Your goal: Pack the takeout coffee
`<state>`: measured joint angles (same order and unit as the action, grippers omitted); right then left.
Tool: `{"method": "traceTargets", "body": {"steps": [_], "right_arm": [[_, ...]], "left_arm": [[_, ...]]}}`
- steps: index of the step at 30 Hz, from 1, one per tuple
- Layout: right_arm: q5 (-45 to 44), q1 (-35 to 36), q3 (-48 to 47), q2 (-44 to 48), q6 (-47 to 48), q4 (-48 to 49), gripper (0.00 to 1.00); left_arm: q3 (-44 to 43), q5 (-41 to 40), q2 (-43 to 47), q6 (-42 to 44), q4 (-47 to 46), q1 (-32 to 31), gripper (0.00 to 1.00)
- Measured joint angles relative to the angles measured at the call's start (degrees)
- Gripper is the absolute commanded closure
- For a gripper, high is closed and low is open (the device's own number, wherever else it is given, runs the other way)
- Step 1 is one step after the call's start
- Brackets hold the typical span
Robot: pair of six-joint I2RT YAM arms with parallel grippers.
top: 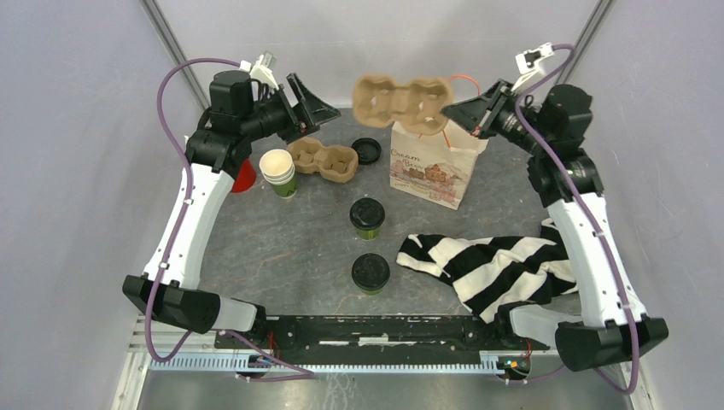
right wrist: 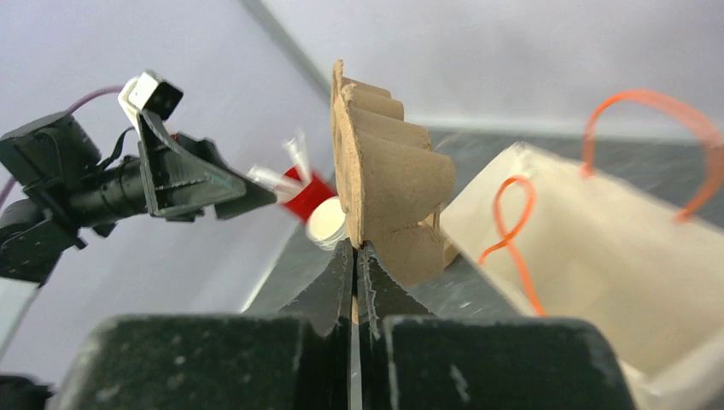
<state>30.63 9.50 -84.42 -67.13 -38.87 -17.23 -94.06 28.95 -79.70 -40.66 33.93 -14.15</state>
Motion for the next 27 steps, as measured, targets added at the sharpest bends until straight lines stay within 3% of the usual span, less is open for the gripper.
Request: {"method": "traceTargets", "body": {"steps": [8, 13, 20, 27], "right_arm": [[-19.67, -0.15, -12.52, 8.44, 16.85, -11.37, 1.00], [-26.49, -0.13, -22.99, 8.11, 25.33, -17.90, 1.00], [-31.82, -0.13, -20.94, 13.42, 30.88, -24.11, 1.00], [-33.81, -0.15, -20.55, 16.85, 31.80, -28.52, 1.00]], "left_arm": [[-2.34, -3.41, -6.93, 0.17, -0.63, -4.81, 0.15], [-17.31, -9.42, -20.98, 2.58, 3.82, -12.48, 0.22], [-33.22, -16.11, -33.22, 7.41, 9.14, -16.04, 0.32], [-34.53, -19.93, -35.69, 9.99, 11.06, -17.22, 0.39]]}}
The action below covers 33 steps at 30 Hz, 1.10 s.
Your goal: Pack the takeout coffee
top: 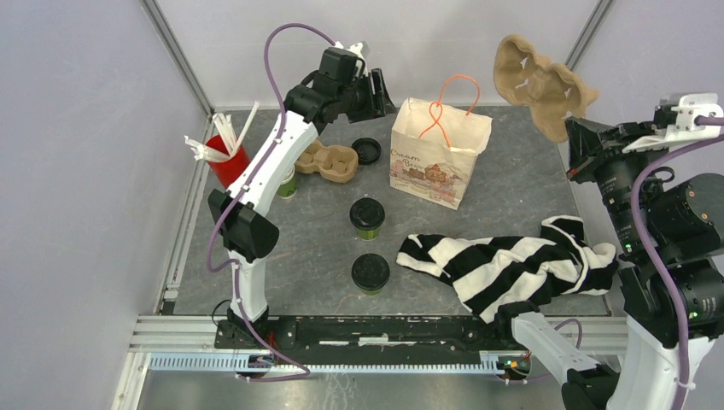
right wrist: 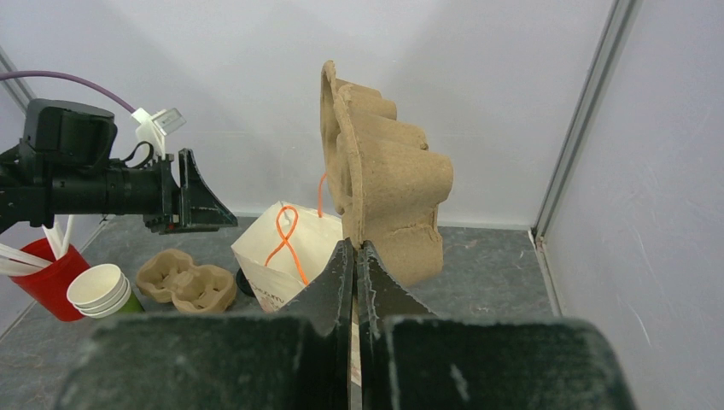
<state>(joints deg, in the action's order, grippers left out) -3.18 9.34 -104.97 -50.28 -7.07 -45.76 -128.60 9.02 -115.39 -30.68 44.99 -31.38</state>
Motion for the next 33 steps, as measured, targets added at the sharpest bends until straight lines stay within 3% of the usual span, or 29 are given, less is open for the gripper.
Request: {"method": "traceTargets", "body": {"steps": [9, 16, 24, 33], "right_arm": [[-1.03, 0.02, 0.00, 0.96, 0.13, -4.22, 1.00], [-0.98, 0.00, -0.02, 0.35, 0.90, -7.15, 1.00], [-0.98, 0.02, -1.18, -2.93, 1.86, -9.90, 1.00], [-0.52, 0.02, -1.09, -4.35, 1.99, -12.28, 1.00]], "left_arm": [[-5.66, -3.56, -7.85, 3.56, 1.01, -4.09, 0.49], [-7.02, -7.93, -9.84, 4.63, 1.09, -4.83, 0.66], [-8.33, -11.02, -10.69, 5.75, -0.66, -5.05, 0.97], [-8.13, -14.10, -10.58, 8.76, -1.14, -6.62, 0.98]]}}
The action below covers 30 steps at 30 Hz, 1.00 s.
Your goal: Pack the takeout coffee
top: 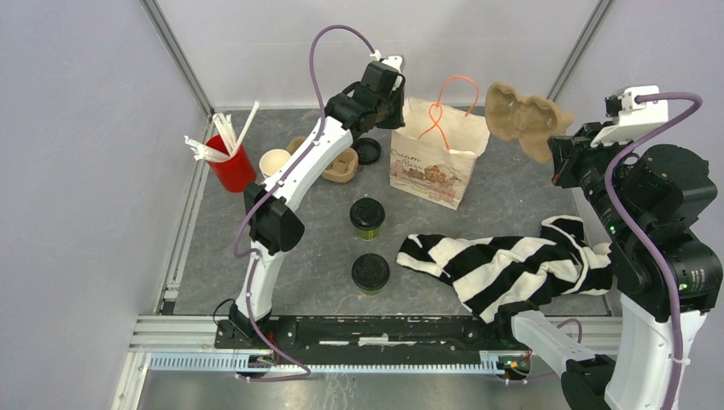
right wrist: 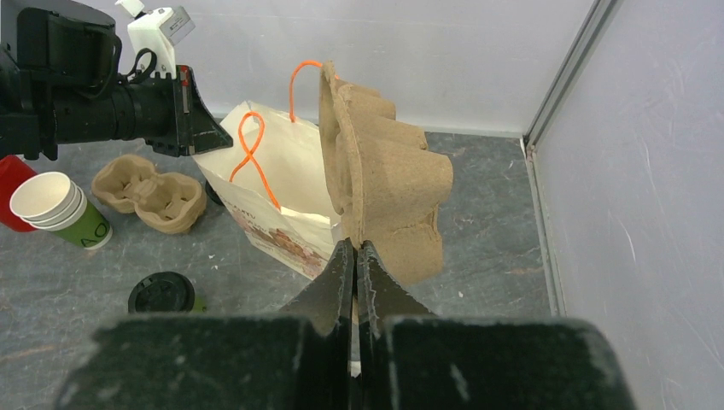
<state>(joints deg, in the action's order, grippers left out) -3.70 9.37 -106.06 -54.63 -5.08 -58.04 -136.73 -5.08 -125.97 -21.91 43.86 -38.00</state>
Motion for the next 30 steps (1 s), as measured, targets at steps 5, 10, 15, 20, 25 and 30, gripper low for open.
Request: {"method": "traceTargets", "body": {"steps": [5, 10, 15, 20, 25, 30], "right_arm": [[1.33, 0.00, 1.84, -0.66, -0.28, 0.02, 1.00], [3.67, -0.02, 4.02, -2.21, -1.22, 0.00, 1.00], [5.20, -0.02, 4.81, -4.15, -2.60, 0.00, 1.00], [6.38, 0.00, 5.29, -6.32, -4.13, -0.63, 1.00], [6.43, 0.00, 4.81, -8.46, -5.38, -1.51, 1.00], [6.99, 0.00, 4.52, -10.36, -8.39, -2.95, 1.00]], "left_arm": [[4.22, -1.44, 2.32, 0.59, -1.62, -1.25, 0.98], [11.37, -2.62, 7.08, 0.59, -4.00, -3.02, 0.98], [17.09, -3.41, 10.88, 0.46, -6.75, -4.55, 0.98], [22.05, -3.91, 14.05, 0.33, -9.79, -5.27, 0.98], [26.56, -4.37, 16.59, -0.11, -12.94, -5.49, 0.98], [31.39, -5.29, 19.06, -0.83, -16.41, -5.53, 0.98]]}}
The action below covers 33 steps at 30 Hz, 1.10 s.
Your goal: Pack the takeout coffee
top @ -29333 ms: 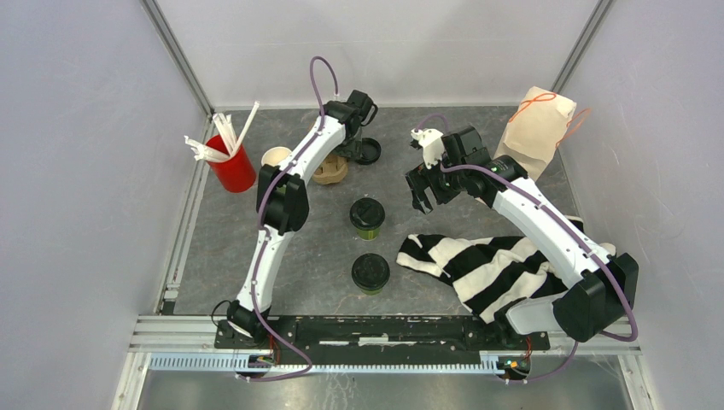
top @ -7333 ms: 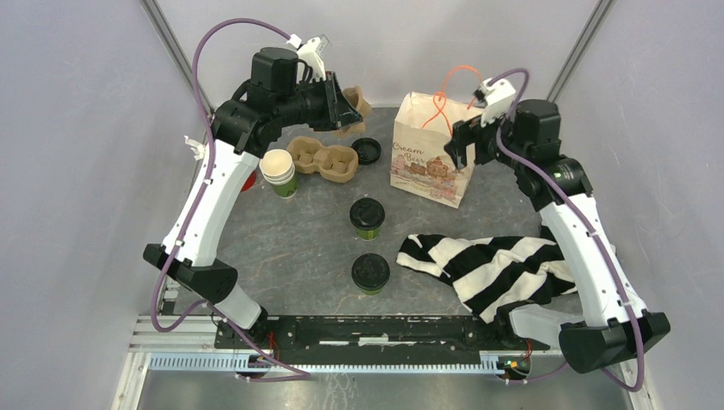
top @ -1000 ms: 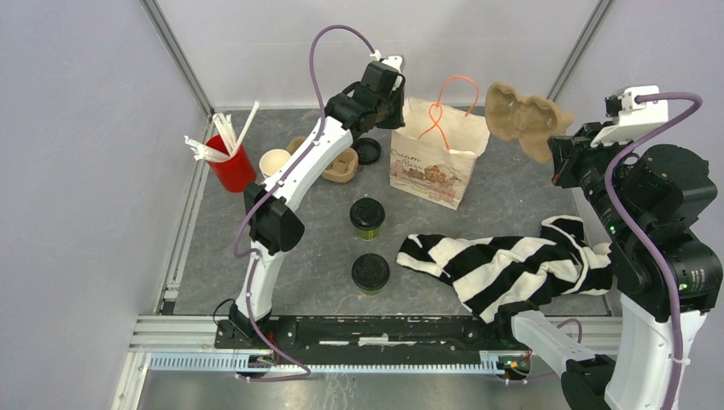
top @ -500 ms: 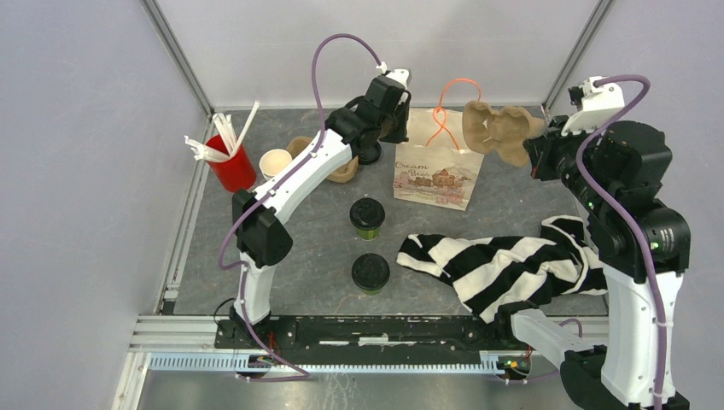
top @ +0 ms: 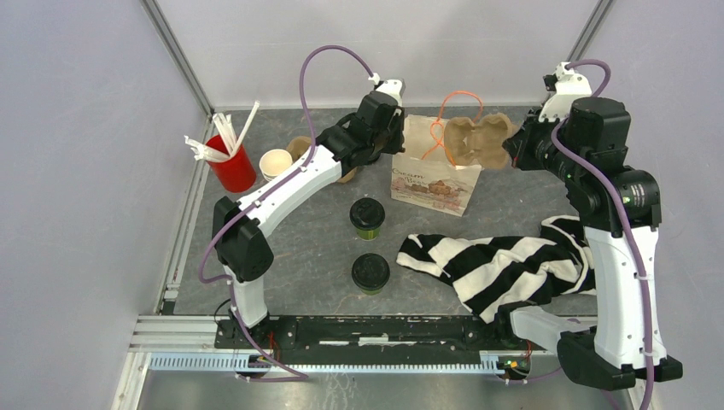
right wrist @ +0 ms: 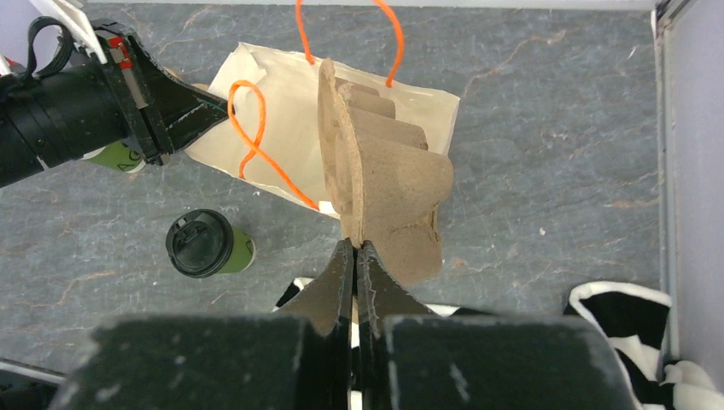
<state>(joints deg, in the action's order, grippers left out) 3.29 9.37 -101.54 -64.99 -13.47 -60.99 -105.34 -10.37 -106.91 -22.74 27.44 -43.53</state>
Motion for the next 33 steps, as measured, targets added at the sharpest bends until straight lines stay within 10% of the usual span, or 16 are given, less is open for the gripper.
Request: {"method": "traceTargets", "body": {"steps": [33], "right_arm": [[6.71, -0.02, 22.36, -6.91, -31.69, 13.22, 1.00]], "left_arm": [[3.56, -0.02, 2.03, -3.63, -3.78, -2.21, 0.98]]}}
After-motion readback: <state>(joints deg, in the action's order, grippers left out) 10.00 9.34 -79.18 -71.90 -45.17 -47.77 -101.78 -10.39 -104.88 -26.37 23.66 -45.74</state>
